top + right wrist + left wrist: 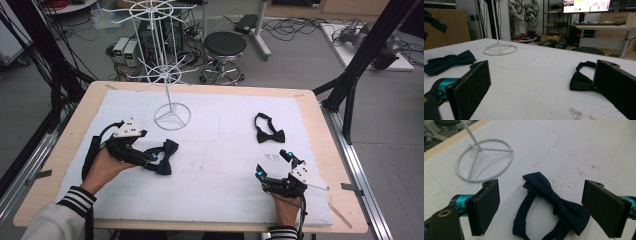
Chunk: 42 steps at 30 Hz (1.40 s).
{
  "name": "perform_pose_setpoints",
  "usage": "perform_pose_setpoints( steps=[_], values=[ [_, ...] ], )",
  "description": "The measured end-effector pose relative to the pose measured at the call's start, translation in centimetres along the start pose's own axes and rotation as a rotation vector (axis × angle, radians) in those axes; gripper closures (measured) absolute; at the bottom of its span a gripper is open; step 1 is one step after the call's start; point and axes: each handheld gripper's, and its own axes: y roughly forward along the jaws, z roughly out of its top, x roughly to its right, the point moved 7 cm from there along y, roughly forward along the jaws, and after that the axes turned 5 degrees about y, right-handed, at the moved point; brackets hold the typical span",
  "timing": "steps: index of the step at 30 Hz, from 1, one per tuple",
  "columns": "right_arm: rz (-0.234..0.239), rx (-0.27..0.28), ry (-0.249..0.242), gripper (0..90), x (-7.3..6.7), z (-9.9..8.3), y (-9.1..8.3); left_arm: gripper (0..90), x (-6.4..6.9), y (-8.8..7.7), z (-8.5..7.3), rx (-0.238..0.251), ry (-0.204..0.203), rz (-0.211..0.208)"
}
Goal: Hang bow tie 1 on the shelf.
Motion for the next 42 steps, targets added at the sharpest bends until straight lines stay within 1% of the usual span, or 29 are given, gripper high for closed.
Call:
perform_pose_setpoints(
  steps=[1,3,6,7,8,10,12,13,14,16,17,18,19,21,22,25,26,27,29,30,31,32,33,34,36,41,42],
  values=[
    [0.0,-0.001,0.0,0.7,0.0,0.0,0.0,18.6,0.0,0.2,0.0,-0.009,0.007,0.0],
    [0.001,0.001,0.001,0.7,0.0,0.0,0.0,18.9,0.1,0.4,0.0,-0.017,0.009,0.001],
    [0.001,0.0,0.002,0.7,0.0,0.0,0.0,18.9,0.2,0.9,0.0,-0.038,-0.009,0.001],
    [0.001,-0.001,0.0,0.7,0.0,0.0,0.0,18.9,0.2,1.3,-0.1,-0.061,-0.012,-0.005],
    [0.0,-0.001,-0.001,0.7,0.0,0.0,0.0,19.1,0.2,1.3,-0.1,-0.061,-0.012,-0.005],
    [0.002,0.001,0.001,0.8,0.0,0.0,0.0,19.3,0.4,1.7,-0.1,-0.078,-0.021,-0.01],
    [0.001,-0.001,0.0,0.7,0.0,0.0,0.0,19.6,0.6,2.2,-0.1,-0.112,-0.024,-0.021],
    [0.001,-0.001,0.0,0.7,0.0,0.0,0.0,19.8,0.6,2.2,-0.1,-0.112,-0.024,-0.021],
    [0.0,-0.002,-0.002,0.7,0.0,0.0,0.0,20.0,0.8,2.5,-0.1,-0.132,-0.025,-0.03],
    [0.001,-0.001,-0.001,0.8,0.0,0.0,0.0,20.3,0.8,2.7,-0.2,-0.14,-0.023,-0.029],
    [0.002,0.0,-0.001,0.7,0.0,0.0,0.0,21.0,0.9,3.0,-0.3,-0.163,-0.03,-0.037],
    [0.001,-0.001,-0.002,0.7,0.0,0.0,0.0,21.4,0.9,3.0,-0.3,-0.163,-0.03,-0.037],
    [0.001,-0.001,-0.001,0.7,0.0,0.0,0.0,21.8,1.0,3.2,-0.4,-0.183,-0.032,-0.04],
    [0.001,-0.001,-0.002,0.7,0.0,0.0,0.0,22.8,1.1,3.4,-0.4,-0.192,-0.033,-0.043],
    [0.002,-0.001,-0.001,0.7,0.0,0.0,0.0,22.8,1.2,3.6,-0.5,-0.211,-0.036,-0.046],
    [0.001,-0.001,-0.001,0.8,0.0,0.0,0.0,22.8,1.4,3.9,-0.6,-0.22,-0.045,-0.052],
    [0.001,-0.001,0.0,0.8,0.0,0.0,0.0,23.1,1.4,4.0,-0.6,-0.231,-0.041,-0.056],
    [0.001,0.0,0.001,0.7,0.0,0.0,0.0,24.8,1.6,4.3,-0.7,-0.243,-0.057,-0.065],
    [0.001,0.0,0.002,0.7,0.0,0.0,0.0,26.1,1.6,4.4,-0.8,-0.25,-0.059,-0.07],
    [0.002,0.001,0.007,0.7,0.0,0.0,0.0,27.2,1.6,4.6,-0.8,-0.261,-0.06,-0.069],
    [0.001,-0.001,0.01,0.7,0.0,0.0,-0.1,27.9,1.7,4.8,-1.0,-0.279,-0.072,-0.071],
    [0.001,0.0,0.009,0.7,0.0,0.0,-0.1,29.0,1.7,4.9,-1.1,-0.291,-0.071,-0.074],
    [0.002,0.002,0.007,0.7,0.0,0.0,0.0,30.4,1.7,4.9,-1.1,-0.291,-0.071,-0.074],
    [0.001,-0.001,0.01,0.7,0.0,0.0,-0.1,31.0,1.7,5.1,-1.3,-0.312,-0.083,-0.074],
    [0.002,-0.001,0.009,0.7,0.0,0.0,-0.1,32.1,1.7,5.2,-1.4,-0.319,-0.081,-0.076],
    [0.001,-0.002,0.011,0.7,0.0,0.0,-0.1,32.9,1.8,5.7,-1.5,-0.333,-0.097,-0.074],
    [0.002,-0.001,0.01,0.7,0.0,0.0,-0.1,34.3,1.8,5.8,-1.6,-0.345,-0.1,-0.077]
  ],
)
